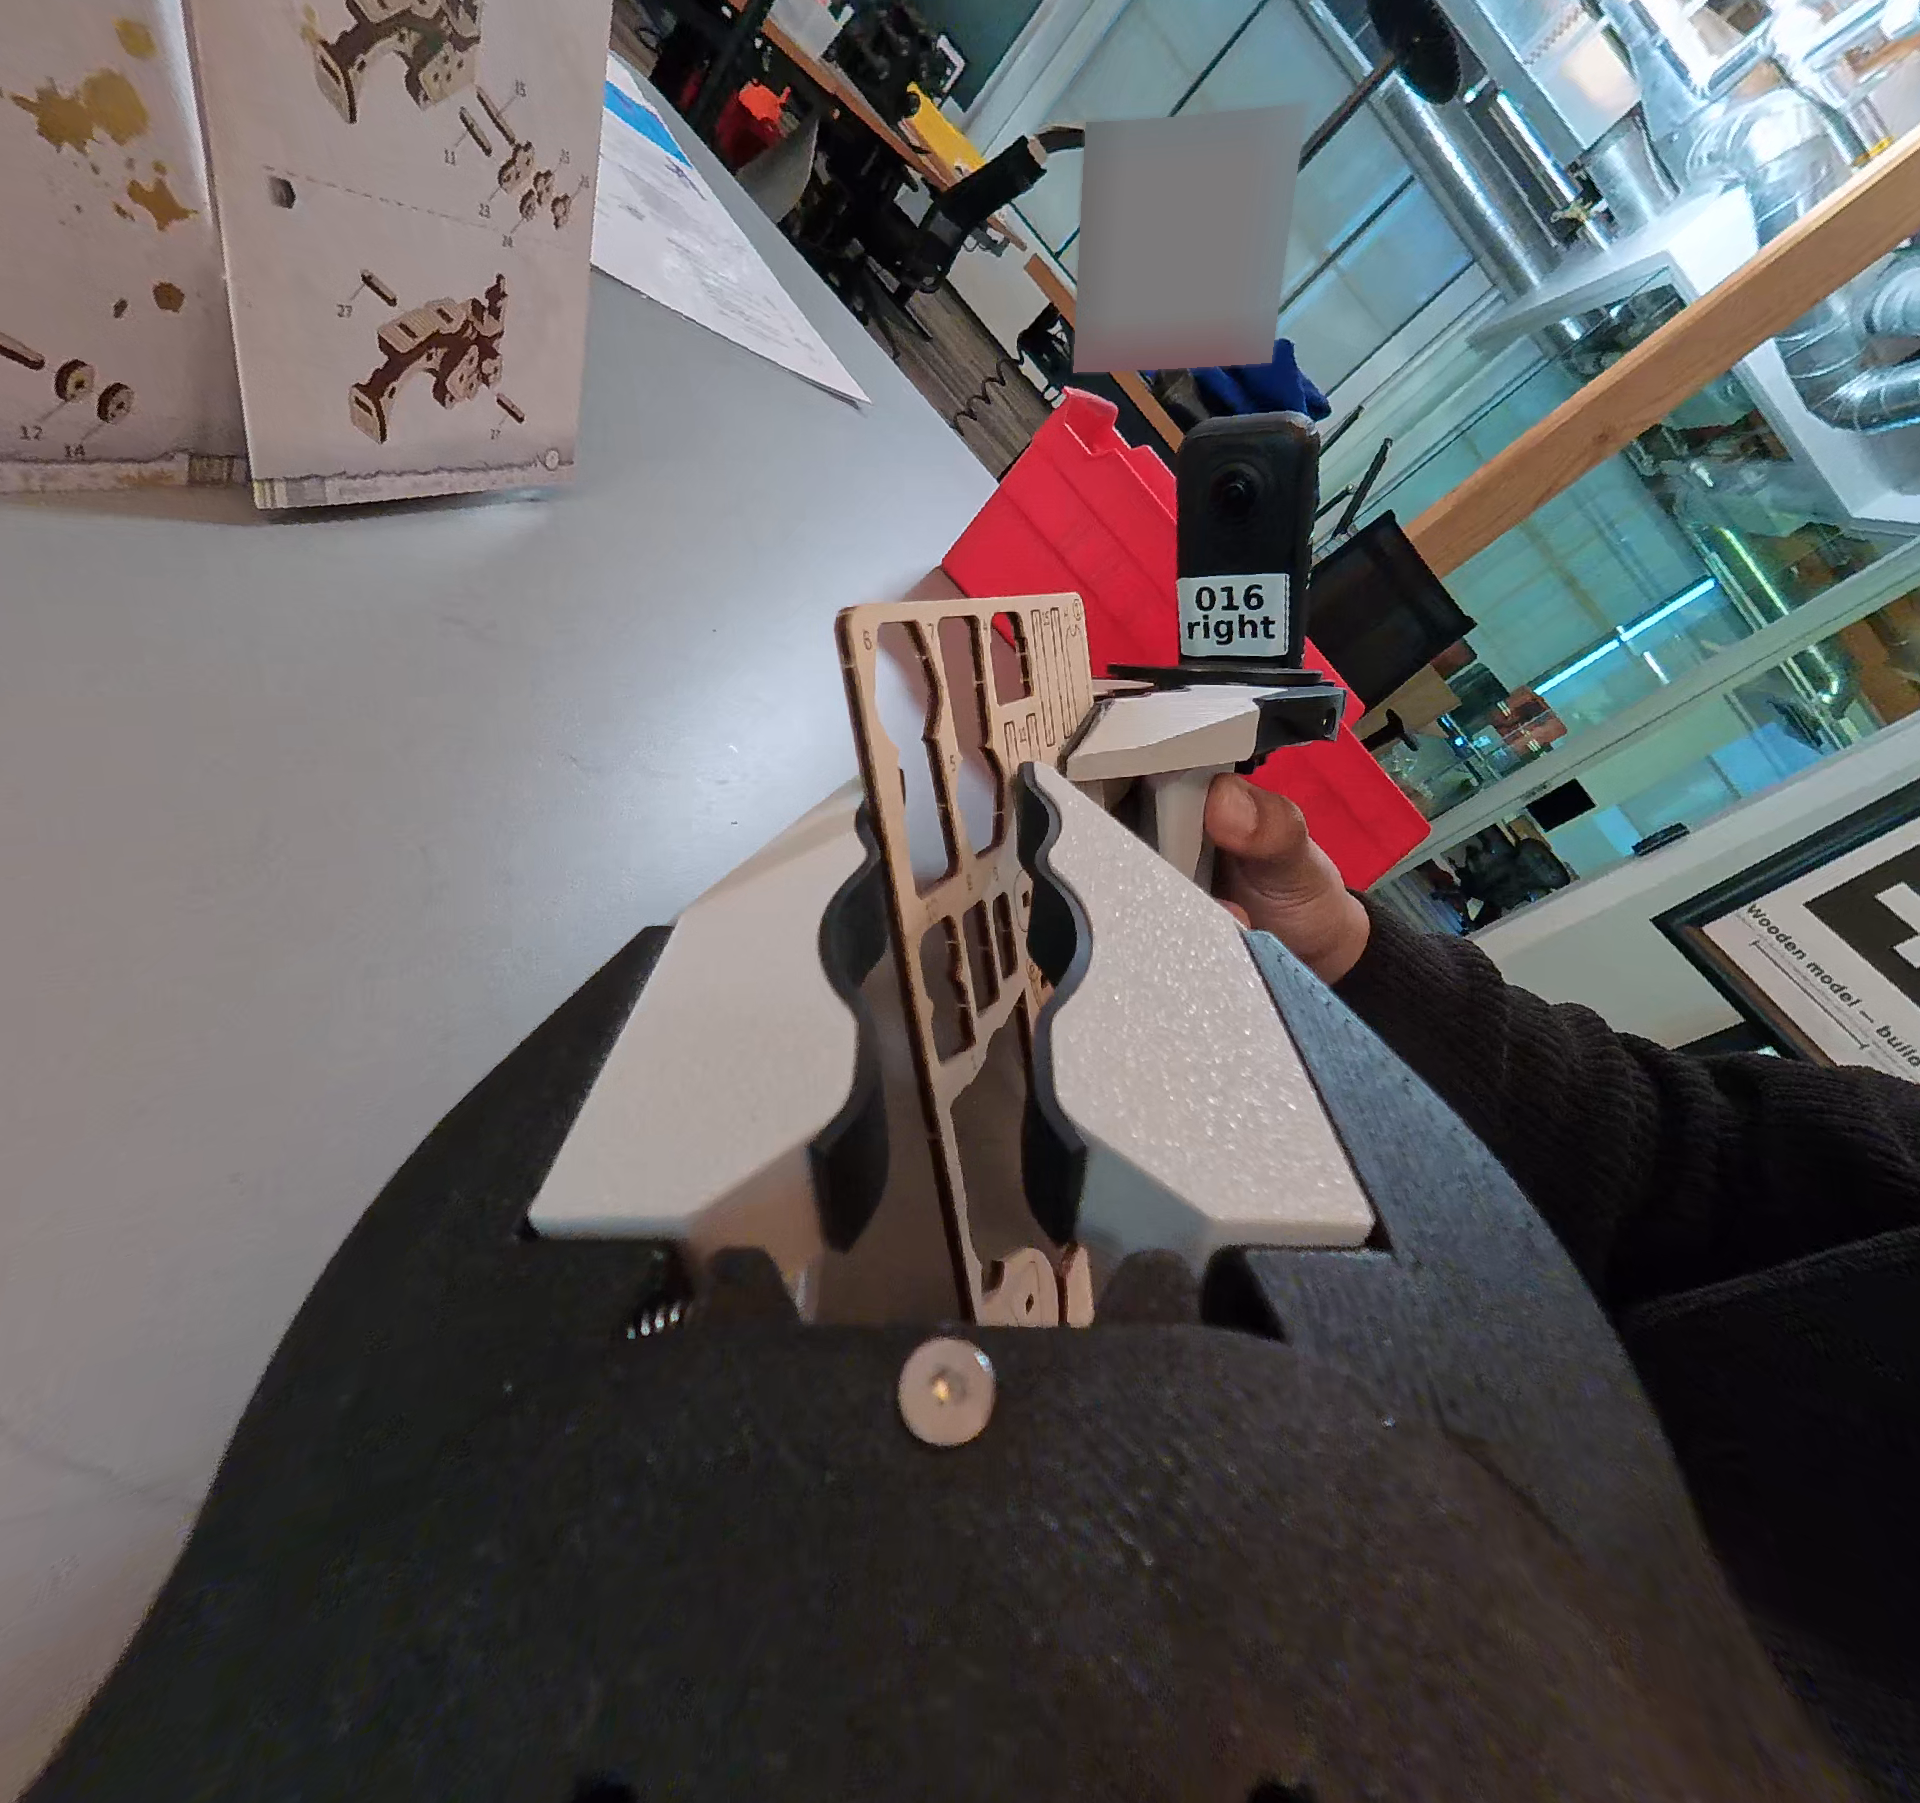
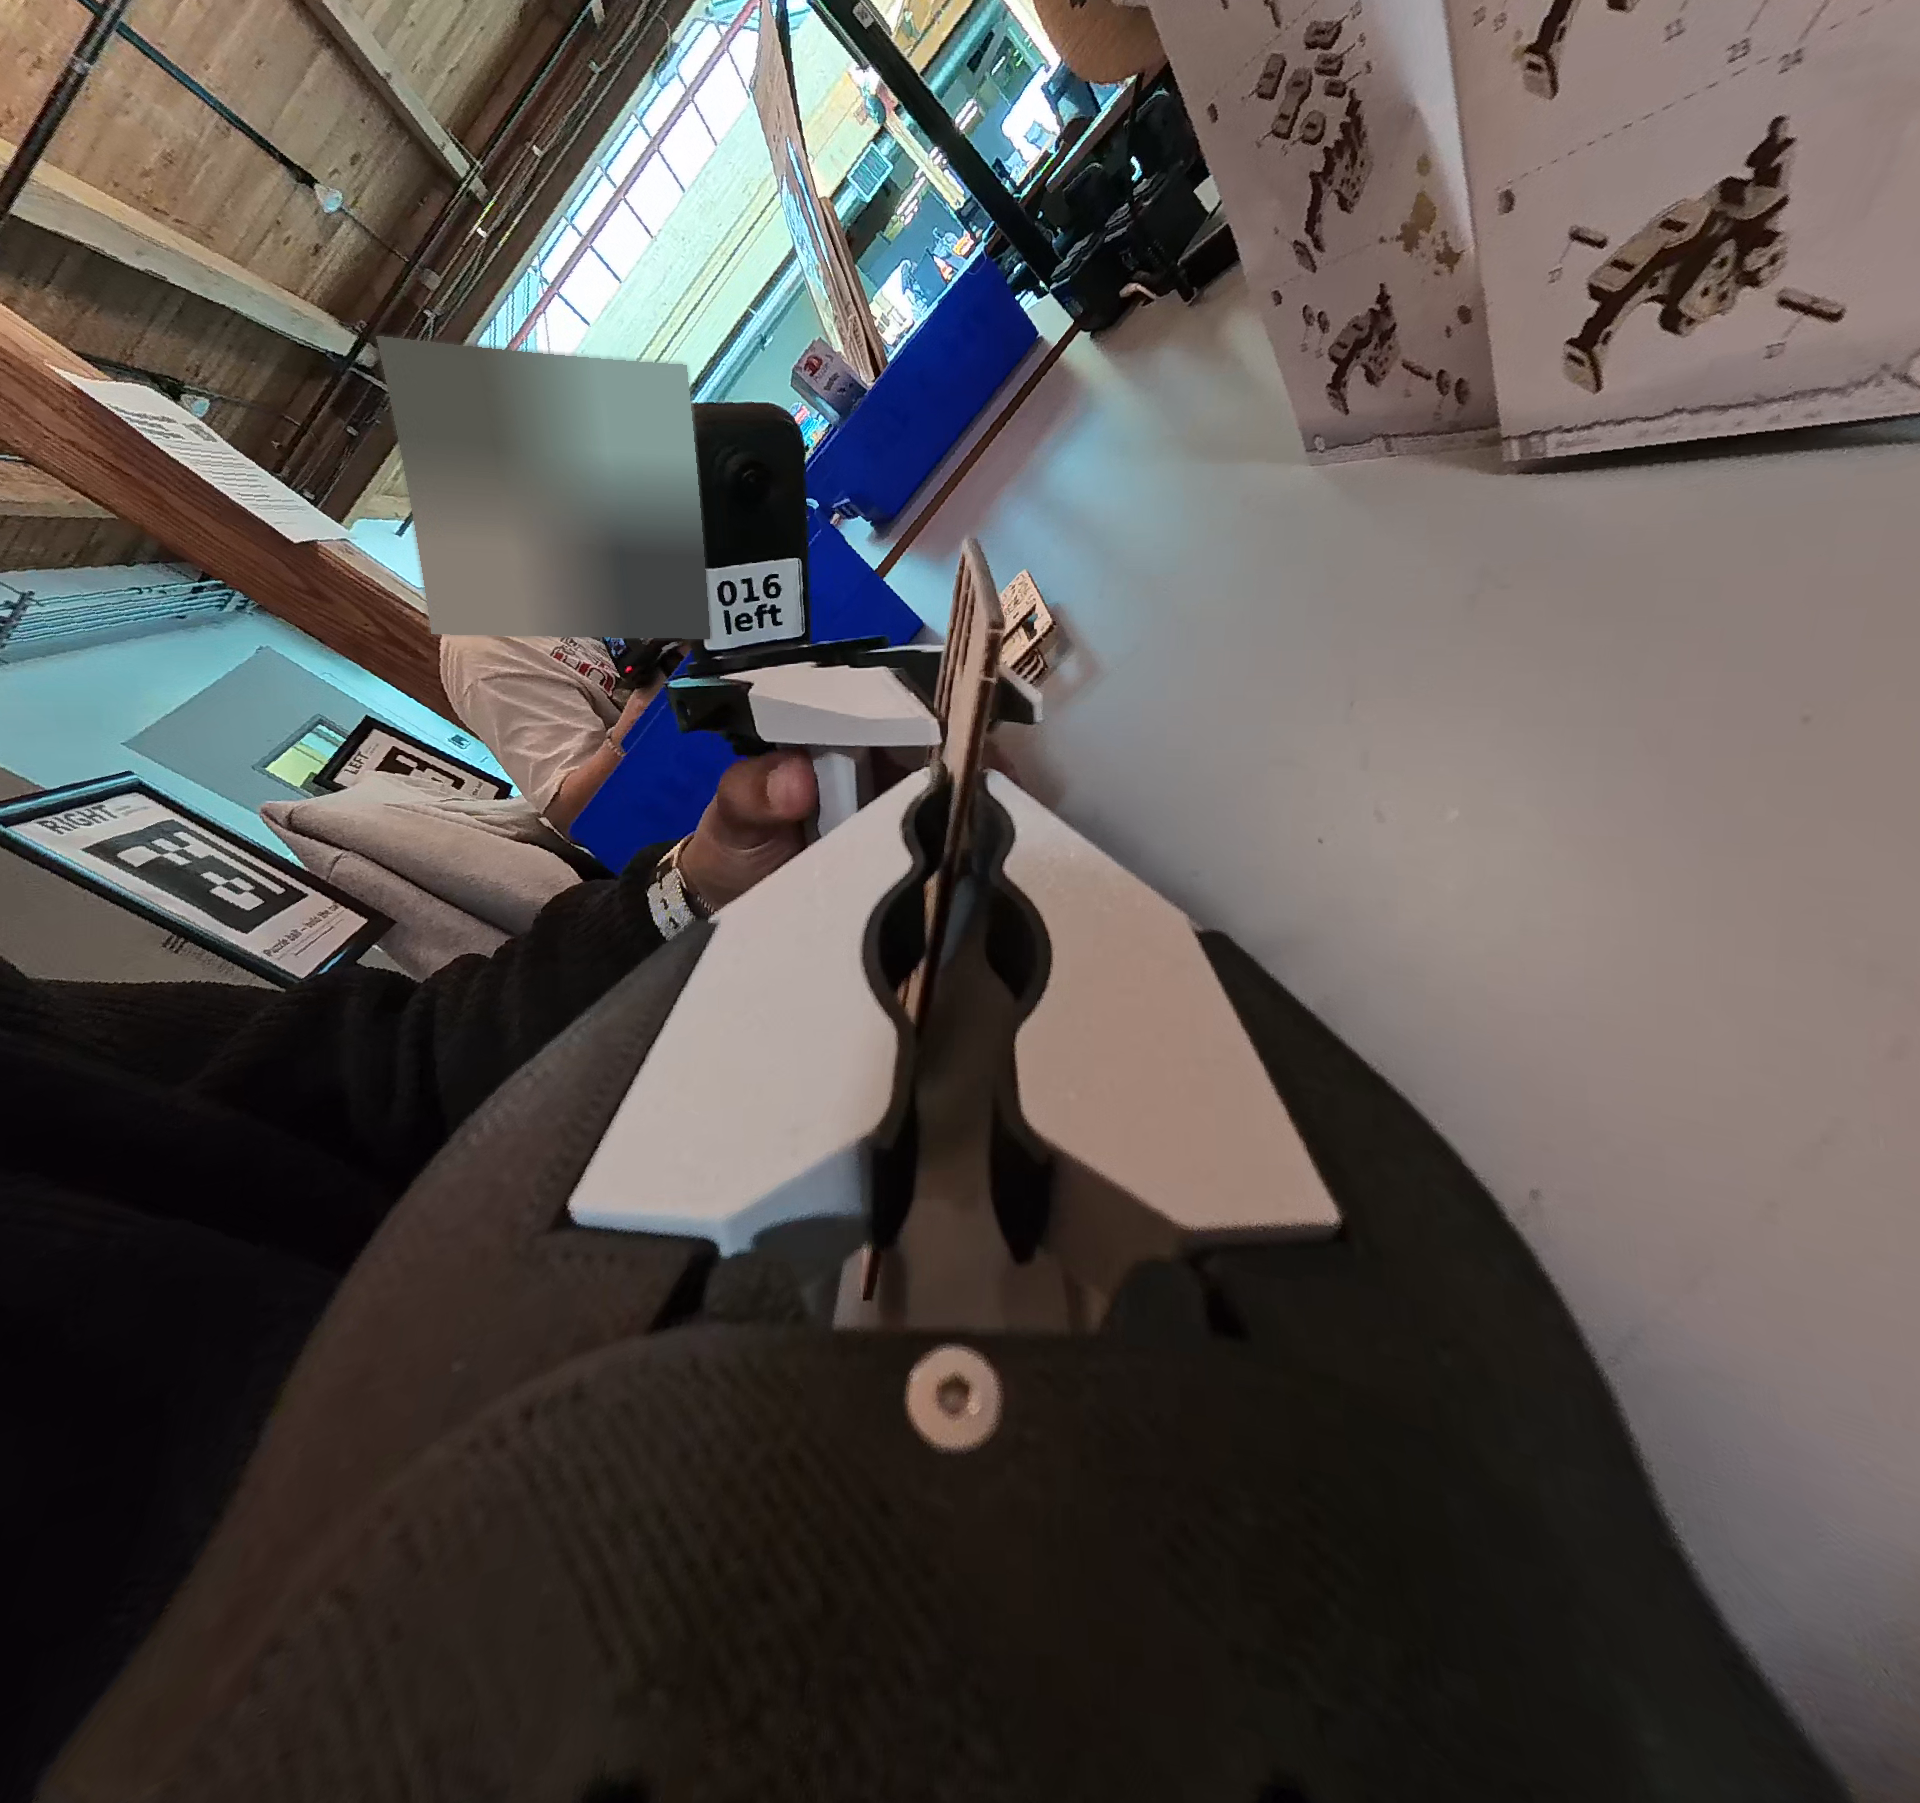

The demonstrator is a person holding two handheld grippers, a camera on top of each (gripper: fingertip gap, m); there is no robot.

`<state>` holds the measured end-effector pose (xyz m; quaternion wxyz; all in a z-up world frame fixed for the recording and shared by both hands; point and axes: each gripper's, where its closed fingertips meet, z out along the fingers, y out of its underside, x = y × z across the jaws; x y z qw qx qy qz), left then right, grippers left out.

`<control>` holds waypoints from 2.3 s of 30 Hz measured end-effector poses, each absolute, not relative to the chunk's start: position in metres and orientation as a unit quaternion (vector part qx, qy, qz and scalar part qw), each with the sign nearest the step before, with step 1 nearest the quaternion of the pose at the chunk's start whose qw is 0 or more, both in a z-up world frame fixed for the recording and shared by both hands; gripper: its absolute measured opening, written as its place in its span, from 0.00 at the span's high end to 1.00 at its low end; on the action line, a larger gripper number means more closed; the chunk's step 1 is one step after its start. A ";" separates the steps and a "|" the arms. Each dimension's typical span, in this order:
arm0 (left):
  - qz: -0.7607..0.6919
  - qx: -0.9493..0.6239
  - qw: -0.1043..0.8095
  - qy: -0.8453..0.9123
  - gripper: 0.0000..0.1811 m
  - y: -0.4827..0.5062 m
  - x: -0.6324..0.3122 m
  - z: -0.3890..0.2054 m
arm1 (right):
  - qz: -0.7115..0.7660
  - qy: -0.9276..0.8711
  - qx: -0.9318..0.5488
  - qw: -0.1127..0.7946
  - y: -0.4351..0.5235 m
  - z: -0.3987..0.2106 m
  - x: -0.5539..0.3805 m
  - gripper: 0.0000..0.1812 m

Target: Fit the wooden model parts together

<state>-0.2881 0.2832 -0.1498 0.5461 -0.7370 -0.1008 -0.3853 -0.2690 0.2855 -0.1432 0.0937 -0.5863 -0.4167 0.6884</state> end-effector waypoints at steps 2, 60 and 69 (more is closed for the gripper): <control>-0.383 -0.737 0.548 -0.098 0.91 0.283 -0.288 -0.149 | 0.687 -0.416 -0.588 0.093 0.286 -0.144 -0.269 0.98; -0.378 -0.685 0.621 0.056 1.00 0.267 -0.241 -0.102 | 0.394 -0.663 -0.457 0.444 0.284 -0.062 -0.248 0.81; -0.326 -0.672 0.658 0.097 1.00 0.262 -0.235 -0.091 | 0.391 -0.659 -0.523 0.373 0.289 -0.085 -0.247 0.69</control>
